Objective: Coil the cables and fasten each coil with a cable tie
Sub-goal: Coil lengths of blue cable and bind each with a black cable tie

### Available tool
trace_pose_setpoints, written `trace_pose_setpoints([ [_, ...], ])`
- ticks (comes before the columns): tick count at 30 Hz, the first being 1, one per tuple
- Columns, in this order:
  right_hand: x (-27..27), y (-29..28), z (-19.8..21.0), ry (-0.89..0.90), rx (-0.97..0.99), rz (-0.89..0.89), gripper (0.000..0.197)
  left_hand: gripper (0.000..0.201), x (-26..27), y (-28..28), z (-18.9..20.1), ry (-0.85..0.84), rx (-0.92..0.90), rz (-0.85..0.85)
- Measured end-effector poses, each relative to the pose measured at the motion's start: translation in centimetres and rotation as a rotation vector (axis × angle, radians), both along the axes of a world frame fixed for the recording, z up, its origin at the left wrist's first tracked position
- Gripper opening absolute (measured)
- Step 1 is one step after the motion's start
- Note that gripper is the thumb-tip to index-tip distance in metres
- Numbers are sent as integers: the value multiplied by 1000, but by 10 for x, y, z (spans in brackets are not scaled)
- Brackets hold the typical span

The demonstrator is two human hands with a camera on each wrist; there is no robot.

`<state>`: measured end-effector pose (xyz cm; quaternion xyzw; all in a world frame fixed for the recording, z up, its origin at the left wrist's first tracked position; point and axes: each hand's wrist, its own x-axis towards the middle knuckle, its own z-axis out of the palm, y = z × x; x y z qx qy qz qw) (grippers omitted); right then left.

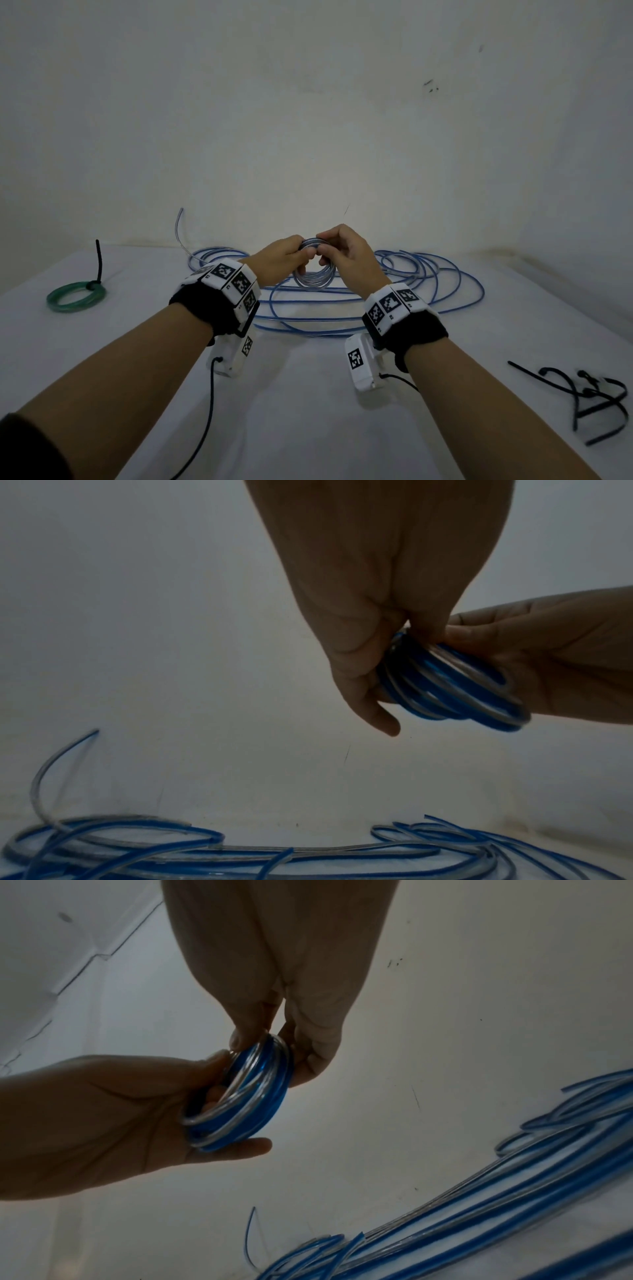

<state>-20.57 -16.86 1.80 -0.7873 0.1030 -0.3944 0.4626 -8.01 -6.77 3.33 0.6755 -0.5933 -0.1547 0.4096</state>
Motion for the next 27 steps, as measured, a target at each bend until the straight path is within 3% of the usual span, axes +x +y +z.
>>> trace_pose_setpoints([
  [2,-4,-4,0,-17,4,-2,8,24,-4,-1,0,294,-6,-105],
  [4,-8,-6,1,-28,15,14,10,27,-8,-2,0,444,-22,-154],
  [6,-11,-7,2,-31,32,39,11,28,-10,-6,-1,410,-50,-134],
  [11,-18,-9,5,-15,100,96,15,29,-12,-13,-2,52,-143,-9],
  [16,-22,-9,3,33,133,66,17,28,-15,-15,-1,-73,-178,38],
  [19,-22,-11,3,-10,165,33,8,24,-17,-16,-3,-8,-182,22],
  [24,-24,-11,5,-115,174,63,10,20,-18,-14,-4,352,-132,-124],
  [27,-25,-11,5,-130,182,84,11,20,-18,-10,-2,476,-111,-171],
])
